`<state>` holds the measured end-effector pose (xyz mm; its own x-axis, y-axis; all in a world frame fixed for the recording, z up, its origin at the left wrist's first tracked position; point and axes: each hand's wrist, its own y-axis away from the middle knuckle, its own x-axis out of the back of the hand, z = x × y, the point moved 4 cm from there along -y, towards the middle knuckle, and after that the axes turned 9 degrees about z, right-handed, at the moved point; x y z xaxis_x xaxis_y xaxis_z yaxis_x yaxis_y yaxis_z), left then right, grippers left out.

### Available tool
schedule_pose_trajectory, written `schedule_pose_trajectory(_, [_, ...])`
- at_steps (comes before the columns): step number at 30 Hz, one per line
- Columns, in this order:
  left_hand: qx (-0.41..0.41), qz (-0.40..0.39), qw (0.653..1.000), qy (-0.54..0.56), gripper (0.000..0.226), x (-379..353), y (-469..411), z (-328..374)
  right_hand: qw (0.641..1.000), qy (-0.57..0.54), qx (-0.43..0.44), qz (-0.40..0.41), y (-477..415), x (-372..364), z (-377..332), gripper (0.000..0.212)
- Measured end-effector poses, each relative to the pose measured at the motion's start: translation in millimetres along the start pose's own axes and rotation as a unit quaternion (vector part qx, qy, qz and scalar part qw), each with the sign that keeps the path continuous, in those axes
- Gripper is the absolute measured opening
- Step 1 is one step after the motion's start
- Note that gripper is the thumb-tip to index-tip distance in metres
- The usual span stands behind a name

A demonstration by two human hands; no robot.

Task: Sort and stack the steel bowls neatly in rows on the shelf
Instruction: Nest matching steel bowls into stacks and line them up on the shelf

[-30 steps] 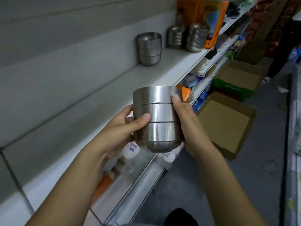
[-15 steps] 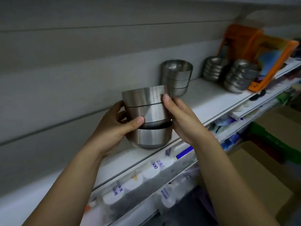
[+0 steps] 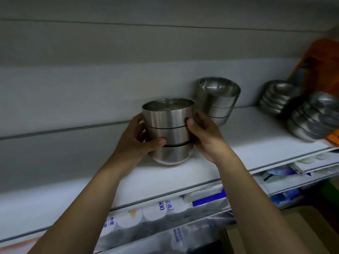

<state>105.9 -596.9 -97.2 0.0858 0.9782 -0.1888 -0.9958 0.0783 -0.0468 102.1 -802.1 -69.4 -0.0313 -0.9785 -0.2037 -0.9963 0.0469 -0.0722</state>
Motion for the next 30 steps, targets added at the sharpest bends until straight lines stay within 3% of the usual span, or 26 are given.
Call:
schedule_pose_trajectory(8, [0.0,-0.018,0.999,-0.049,0.102,8,12,-1,0.998,-0.033,-0.01,-0.049,5,1,14,0.08])
schedule_pose_trajectory(14, [-0.001,-0.047,0.985,-0.165,0.117,10,25,0,0.997,0.019,0.009,-0.078,22,13,17,0.078])
schedule_pose_trajectory(23, [-0.055,0.012,0.975,-0.214,0.115,6,35,-10,0.976,0.184,-0.02,-0.115,31,37,29,0.092])
schedule_pose_trajectory(30, [-0.064,0.085,0.966,-0.236,0.106,0,7,-18,0.985,0.167,0.02,-0.044,1,40,38,0.067])
